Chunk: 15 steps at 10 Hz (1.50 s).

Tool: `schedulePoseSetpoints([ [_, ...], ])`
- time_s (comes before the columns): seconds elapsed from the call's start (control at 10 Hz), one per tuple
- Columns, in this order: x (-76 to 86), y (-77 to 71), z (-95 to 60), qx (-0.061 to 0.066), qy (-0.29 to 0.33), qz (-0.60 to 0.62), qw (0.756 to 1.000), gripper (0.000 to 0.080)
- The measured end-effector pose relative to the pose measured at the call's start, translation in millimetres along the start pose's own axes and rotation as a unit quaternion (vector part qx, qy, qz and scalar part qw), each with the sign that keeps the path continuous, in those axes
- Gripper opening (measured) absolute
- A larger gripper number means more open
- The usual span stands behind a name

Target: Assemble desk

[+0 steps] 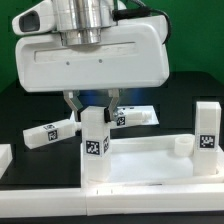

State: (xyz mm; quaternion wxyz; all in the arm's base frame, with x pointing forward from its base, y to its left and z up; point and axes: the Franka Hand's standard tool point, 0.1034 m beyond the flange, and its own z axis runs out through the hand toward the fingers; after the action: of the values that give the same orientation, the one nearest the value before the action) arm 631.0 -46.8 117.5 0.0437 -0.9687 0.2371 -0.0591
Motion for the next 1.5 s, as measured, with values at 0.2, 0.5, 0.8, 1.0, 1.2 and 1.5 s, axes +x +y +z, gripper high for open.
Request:
schedulePoseSetpoints([
  [0.2, -2.5, 0.2, 0.8, -0.006, -0.006, 0.212, 0.977, 0.0291],
  [0.5, 0.5, 2.4, -1.4, 0.009, -0.027, 0.456, 0.890, 0.0291],
  [0.8, -1.1, 1.1, 0.1, 0.008, -0.029, 0.474, 0.880, 0.0291],
  [1.0, -1.2, 2.8, 0.7, 0.010, -0.030, 0.338, 0.941, 0.0498],
  [1.2, -3.9, 2.8, 0.4, 0.013, -0.038, 0.186, 0.982, 0.0622],
  [1.5, -2.5, 4.5, 0.6, 0.016, -0.034, 0.096, 0.995, 0.0649],
])
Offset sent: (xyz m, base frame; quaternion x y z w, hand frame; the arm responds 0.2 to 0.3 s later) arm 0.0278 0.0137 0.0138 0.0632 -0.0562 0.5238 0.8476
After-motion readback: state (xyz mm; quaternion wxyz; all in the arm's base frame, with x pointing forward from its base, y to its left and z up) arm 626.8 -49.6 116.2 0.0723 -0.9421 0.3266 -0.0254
